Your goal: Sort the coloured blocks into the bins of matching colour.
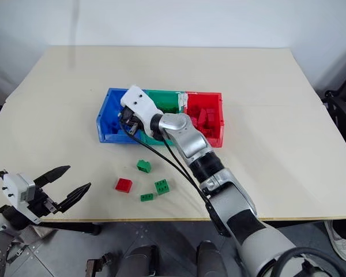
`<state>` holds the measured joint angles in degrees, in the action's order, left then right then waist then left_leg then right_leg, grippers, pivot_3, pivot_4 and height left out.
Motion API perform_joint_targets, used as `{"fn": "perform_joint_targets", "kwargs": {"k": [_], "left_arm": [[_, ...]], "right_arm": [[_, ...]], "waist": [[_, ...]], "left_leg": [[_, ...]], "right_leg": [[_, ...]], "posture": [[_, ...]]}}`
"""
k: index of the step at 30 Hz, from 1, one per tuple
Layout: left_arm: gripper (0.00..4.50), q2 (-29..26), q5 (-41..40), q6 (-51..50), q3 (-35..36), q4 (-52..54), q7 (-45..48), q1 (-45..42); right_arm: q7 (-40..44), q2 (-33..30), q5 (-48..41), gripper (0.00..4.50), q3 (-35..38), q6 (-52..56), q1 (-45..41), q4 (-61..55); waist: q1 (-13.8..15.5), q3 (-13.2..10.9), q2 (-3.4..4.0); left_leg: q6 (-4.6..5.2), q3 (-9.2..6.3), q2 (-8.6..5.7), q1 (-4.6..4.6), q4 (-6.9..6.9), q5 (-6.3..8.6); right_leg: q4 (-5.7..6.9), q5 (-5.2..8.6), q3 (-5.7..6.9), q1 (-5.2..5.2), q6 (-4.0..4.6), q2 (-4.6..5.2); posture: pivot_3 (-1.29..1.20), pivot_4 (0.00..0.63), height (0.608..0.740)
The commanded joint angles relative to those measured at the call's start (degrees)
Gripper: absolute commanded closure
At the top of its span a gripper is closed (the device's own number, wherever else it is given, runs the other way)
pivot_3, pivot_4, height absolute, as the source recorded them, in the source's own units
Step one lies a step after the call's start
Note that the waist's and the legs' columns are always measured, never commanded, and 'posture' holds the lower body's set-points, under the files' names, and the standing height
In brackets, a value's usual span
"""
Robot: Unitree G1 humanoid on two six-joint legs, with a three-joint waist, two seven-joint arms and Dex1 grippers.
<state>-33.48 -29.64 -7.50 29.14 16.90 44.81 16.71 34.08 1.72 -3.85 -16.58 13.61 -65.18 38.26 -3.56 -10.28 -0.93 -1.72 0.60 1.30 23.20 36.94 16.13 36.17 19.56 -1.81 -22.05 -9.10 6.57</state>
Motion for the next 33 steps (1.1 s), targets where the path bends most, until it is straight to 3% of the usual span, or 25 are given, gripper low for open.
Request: {"fn": "perform_joint_targets", "kwargs": {"k": [1,5,10,13,17,24,30,33], "left_arm": [[0.0,0.2,-0.5,0.5,0.0,2.0,-0.5,-0.4],[0.0,-0.3,-0.4,0.2,-1.7,1.6,0.0,-2.1],[0.0,-1.9,-0.2,-0.5,-4.3,-0.2,1.8,-5.7],[0.0,-3.9,0.6,-0.6,-7.6,-2.3,4.9,-9.3],[0.0,-6.0,2.1,1.0,-12.0,-5.8,9.7,-14.2],[0.0,-7.2,4.2,3.3,-19.2,-11.4,17.1,-22.9],[0.0,-8.6,3.6,2.8,-22.5,-14.4,23.6,-26.6],[0.0,-8.7,4.1,3.5,-22.3,-15.0,24.0,-26.5]], "right_arm": [[0.1,1.0,0.0,2.88,2.4,-4.8,-1.6,1.8],[3.6,-0.7,-0.9,1.59,3.1,-5.6,1.0,-3.3],[9.3,-7.6,-2.7,0.03,3.9,-3.8,9.5,-18.2],[17.2,-16.0,-8.0,0.03,6.9,-5.7,20.3,-31.1],[25.4,-26.9,-12.6,0.03,11.9,-9.6,32.9,-39.5],[37.3,-42.4,-15.8,0.03,20.4,-18.9,51.9,-40.4],[39.2,-46.5,-16.6,0.03,23.1,-20.4,54.4,-36.0],[39.6,-45.1,-17.8,0.03,19.0,-15.6,51.7,-39.6]], "waist": [[0.0,0.0,0.0],[0.0,0.0,-0.01],[0.3,0.0,-0.01],[1.1,0.0,-0.01],[1.6,0.0,-0.01],[2.1,0.0,-0.01],[1.8,0.0,-0.01],[1.8,0.0,-0.01]], "left_leg": [[-0.07,0.03,0.05,0.0,0.01,0.02],[-0.16,0.36,0.11,0.1,0.06,0.07],[-0.16,0.57,0.3,0.1,0.17,0.21],[-0.15,0.76,0.36,0.1,0.16,0.24],[-0.14,1.27,0.46,0.06,0.19,0.33],[-0.12,1.48,0.54,-0.05,0.26,0.33],[-0.14,1.61,0.6,-0.16,0.34,0.31],[-0.15,1.59,0.62,-0.18,0.42,0.29]], "right_leg": [[0.02,0.0,0.06,-0.01,0.02,-0.01],[0.44,-0.01,0.18,-0.42,0.11,0.0],[0.41,-0.03,0.99,-0.44,0.18,0.08],[0.31,-0.06,1.37,-0.42,0.23,0.12],[0.19,-0.04,1.51,-0.4,0.27,0.11],[-0.03,-0.06,1.49,-0.32,0.24,0.08],[-0.13,-0.06,1.41,-0.32,0.24,0.04],[-0.05,-0.06,1.4,-0.32,0.24,0.03]], "posture": [[0.0,0.15,0.74],[0.0,0.15,0.74],[0.0,0.15,0.74],[0.0,0.15,0.74],[0.0,0.15,0.74],[0.0,0.15,0.74],[0.0,0.15,0.74],[0.0,0.15,0.74]]}}
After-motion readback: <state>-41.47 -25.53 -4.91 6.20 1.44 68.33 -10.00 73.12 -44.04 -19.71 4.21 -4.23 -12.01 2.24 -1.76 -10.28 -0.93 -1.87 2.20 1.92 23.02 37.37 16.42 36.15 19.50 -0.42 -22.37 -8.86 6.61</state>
